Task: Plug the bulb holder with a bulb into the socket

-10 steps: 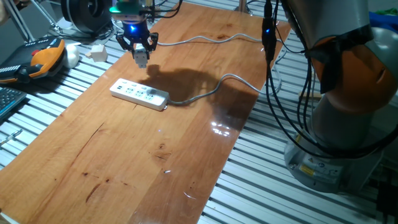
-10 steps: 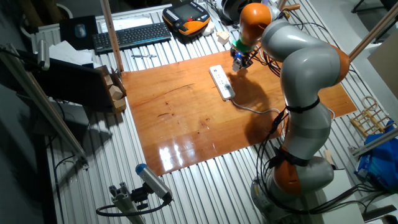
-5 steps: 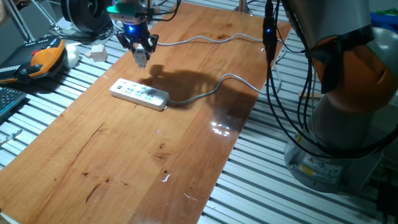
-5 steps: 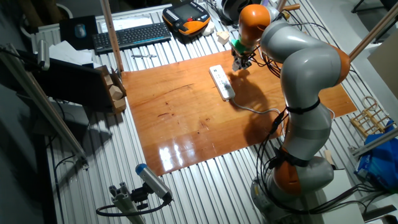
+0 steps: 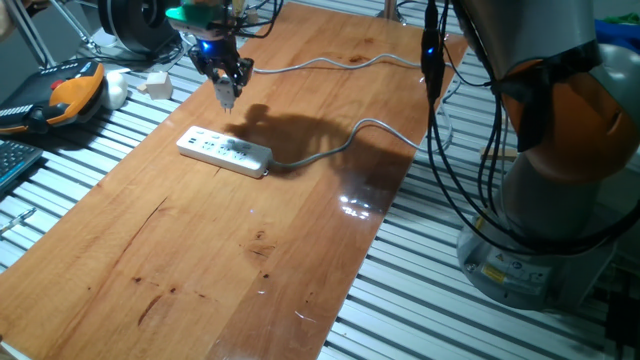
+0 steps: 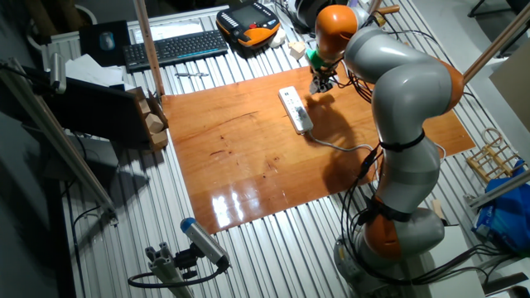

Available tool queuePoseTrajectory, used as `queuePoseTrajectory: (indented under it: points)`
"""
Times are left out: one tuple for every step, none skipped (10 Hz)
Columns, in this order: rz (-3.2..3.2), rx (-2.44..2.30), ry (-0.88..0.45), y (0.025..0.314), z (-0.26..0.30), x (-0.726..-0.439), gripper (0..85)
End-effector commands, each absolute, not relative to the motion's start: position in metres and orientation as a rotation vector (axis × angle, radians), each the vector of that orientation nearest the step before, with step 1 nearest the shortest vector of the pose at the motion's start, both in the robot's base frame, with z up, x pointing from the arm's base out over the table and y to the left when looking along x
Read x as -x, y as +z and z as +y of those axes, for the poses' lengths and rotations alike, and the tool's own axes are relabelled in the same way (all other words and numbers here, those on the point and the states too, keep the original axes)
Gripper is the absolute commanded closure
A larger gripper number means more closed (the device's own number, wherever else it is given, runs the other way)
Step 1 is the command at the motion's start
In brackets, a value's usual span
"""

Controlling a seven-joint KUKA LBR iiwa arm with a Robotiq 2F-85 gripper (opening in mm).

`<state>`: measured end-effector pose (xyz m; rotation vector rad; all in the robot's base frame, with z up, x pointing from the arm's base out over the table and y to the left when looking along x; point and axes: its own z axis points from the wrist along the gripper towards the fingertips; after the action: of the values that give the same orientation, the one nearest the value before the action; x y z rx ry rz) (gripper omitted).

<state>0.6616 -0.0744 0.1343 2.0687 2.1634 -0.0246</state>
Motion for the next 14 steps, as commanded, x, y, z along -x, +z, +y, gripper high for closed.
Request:
queuePoseTrajectory:
  points:
    - [2.128,-2.110,-0.027,0.1343,-0.0744,-0.6616,85.0]
    - [2.136,-2.109,-0.028,0.1343,-0.0741,-0.6611,85.0]
    - [2.138,-2.111,-0.029,0.1343,-0.0740,-0.6609,85.0]
    - [2.139,-2.116,-0.029,0.1343,-0.0738,-0.6605,85.0]
    - [2.144,-2.115,-0.029,0.1344,-0.0734,-0.6601,85.0]
    - [2.144,-2.125,-0.024,0.1345,-0.0736,-0.6600,85.0]
    - [2.144,-2.129,-0.019,0.1349,-0.0736,-0.6592,85.0]
    - [2.145,-2.130,-0.021,0.1354,-0.0731,-0.6573,85.0]
    - [2.145,-2.134,-0.024,0.1362,-0.0727,-0.6555,85.0]
    - [2.147,-2.136,-0.019,0.1361,-0.0722,-0.6550,85.0]
    - [2.148,-2.137,-0.017,0.1355,-0.0716,-0.6550,85.0]
    - [2.147,-2.147,-0.010,0.1352,-0.0715,-0.6553,85.0]
    - [2.147,-2.153,-0.007,0.1350,-0.0715,-0.6554,85.0]
    - [2.113,-2.182,-0.010,0.1351,-0.0713,-0.6551,85.0]
